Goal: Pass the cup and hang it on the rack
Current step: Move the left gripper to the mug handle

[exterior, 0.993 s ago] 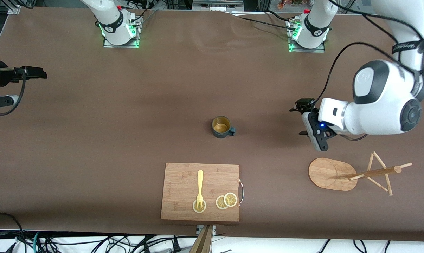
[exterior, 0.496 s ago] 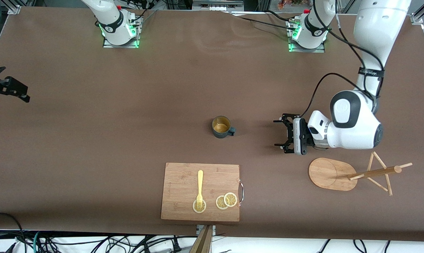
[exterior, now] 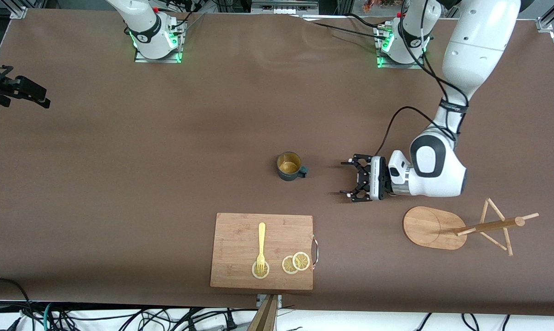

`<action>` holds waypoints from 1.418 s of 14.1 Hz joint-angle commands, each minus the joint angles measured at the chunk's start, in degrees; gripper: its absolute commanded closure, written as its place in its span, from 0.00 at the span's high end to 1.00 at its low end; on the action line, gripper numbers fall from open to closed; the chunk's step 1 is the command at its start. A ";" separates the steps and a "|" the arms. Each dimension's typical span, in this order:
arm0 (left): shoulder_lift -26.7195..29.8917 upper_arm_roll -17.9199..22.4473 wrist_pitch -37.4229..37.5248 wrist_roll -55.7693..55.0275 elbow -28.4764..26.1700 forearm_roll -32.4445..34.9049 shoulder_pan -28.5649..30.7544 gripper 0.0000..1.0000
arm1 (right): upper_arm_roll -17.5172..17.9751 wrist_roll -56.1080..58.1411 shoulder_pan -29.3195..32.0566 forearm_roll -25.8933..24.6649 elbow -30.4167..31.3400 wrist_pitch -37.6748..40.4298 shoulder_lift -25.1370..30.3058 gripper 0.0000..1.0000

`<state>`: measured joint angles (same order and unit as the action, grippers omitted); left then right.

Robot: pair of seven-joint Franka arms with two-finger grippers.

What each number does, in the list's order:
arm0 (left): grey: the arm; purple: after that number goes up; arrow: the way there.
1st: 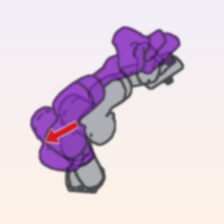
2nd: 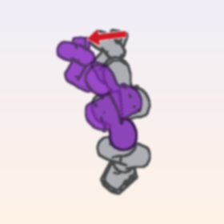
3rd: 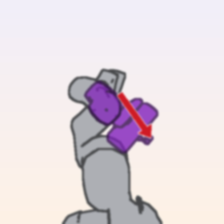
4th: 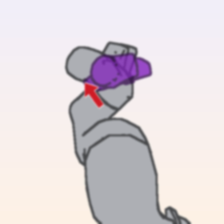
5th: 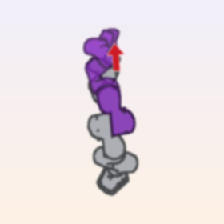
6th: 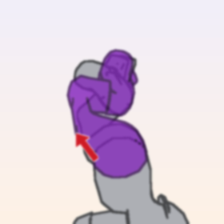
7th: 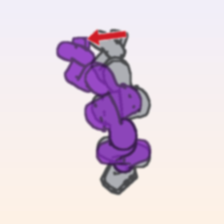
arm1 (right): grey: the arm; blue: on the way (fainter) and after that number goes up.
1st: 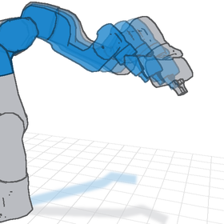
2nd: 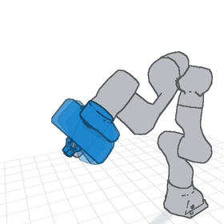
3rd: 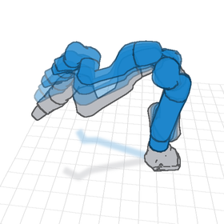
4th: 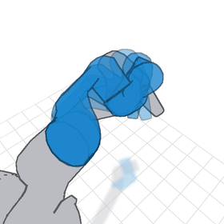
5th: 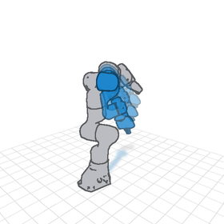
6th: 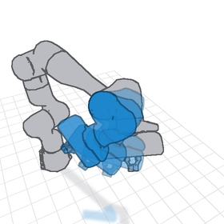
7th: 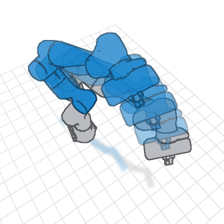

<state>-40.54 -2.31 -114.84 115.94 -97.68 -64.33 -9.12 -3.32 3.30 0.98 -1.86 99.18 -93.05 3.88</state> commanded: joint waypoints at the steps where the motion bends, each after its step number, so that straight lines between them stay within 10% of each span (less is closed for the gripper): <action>1: -1.82 0.20 -1.09 9.82 -0.76 -5.19 -1.69 1.00 | -0.02 -1.02 -0.89 0.72 -1.33 -0.04 -2.45 1.00; 20: -6.84 -0.76 -6.28 25.30 -4.18 -26.02 -8.81 1.00 | 0.07 -1.72 -1.86 0.98 -2.23 -6.00 -5.11 1.00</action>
<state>-47.95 -3.11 -120.49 137.27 -99.96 -87.99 -17.65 -3.09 2.31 -0.62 -1.72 97.99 -99.32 -1.05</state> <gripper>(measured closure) 0.000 0.000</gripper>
